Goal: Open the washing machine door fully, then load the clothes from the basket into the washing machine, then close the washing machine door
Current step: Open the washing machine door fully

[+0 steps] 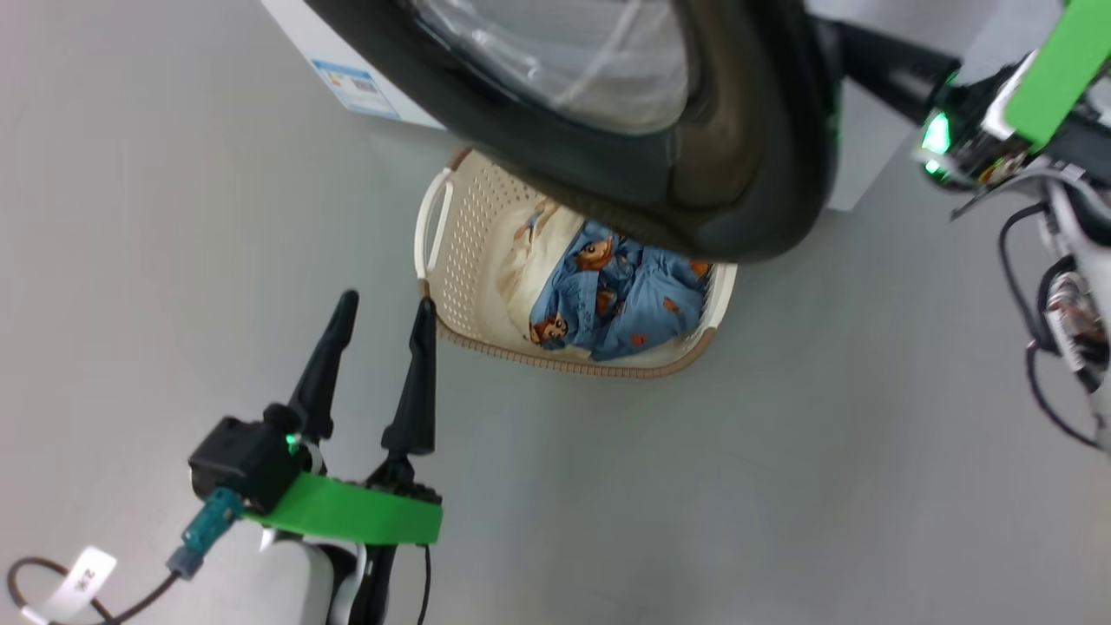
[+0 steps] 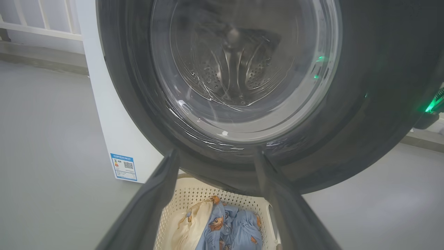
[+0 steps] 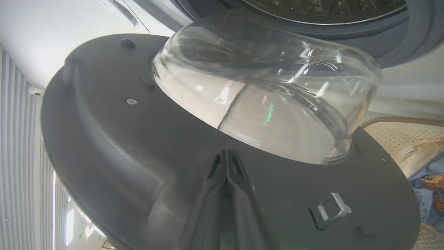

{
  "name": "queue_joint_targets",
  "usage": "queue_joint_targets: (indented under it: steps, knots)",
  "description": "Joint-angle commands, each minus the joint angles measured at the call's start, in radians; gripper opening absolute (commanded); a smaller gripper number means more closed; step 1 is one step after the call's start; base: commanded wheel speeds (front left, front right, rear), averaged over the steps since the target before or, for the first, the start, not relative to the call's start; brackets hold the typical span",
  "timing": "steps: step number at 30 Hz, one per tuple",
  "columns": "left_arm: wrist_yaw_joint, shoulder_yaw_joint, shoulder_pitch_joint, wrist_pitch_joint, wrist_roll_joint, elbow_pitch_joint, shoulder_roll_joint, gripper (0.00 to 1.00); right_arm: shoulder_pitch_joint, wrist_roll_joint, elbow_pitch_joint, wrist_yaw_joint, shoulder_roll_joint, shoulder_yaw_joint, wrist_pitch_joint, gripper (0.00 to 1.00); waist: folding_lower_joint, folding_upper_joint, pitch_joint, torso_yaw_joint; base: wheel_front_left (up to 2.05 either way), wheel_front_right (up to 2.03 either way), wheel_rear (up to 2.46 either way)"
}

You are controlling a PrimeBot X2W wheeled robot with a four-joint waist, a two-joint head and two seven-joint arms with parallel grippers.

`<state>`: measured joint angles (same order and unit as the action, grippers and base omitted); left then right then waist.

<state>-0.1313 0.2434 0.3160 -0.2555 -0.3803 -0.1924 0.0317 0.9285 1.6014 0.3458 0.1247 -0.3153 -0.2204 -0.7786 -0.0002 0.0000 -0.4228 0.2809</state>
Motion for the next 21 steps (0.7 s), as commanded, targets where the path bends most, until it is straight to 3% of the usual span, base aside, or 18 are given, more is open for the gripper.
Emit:
queue_joint_targets:
  steps: [1, 21]
  knots:
    - [0.001, -0.038, -0.025, -0.006, 0.018, 0.013, 0.019, 1.0, -0.032, -0.003, -0.041, 0.006, 0.03, -0.015, -0.017, 0.0, 0.0002, 0.0, 0.038, -0.009, 0.0, 0.0, 0.0]
    - [0.001, -0.052, -0.101, -0.006, 0.036, 0.015, 0.02, 1.0, -0.19, 0.004, -0.091, 0.006, 0.095, -0.07, -0.094, 0.0, 0.0002, 0.0, 0.145, 0.041, 0.0, 0.0, 0.0]
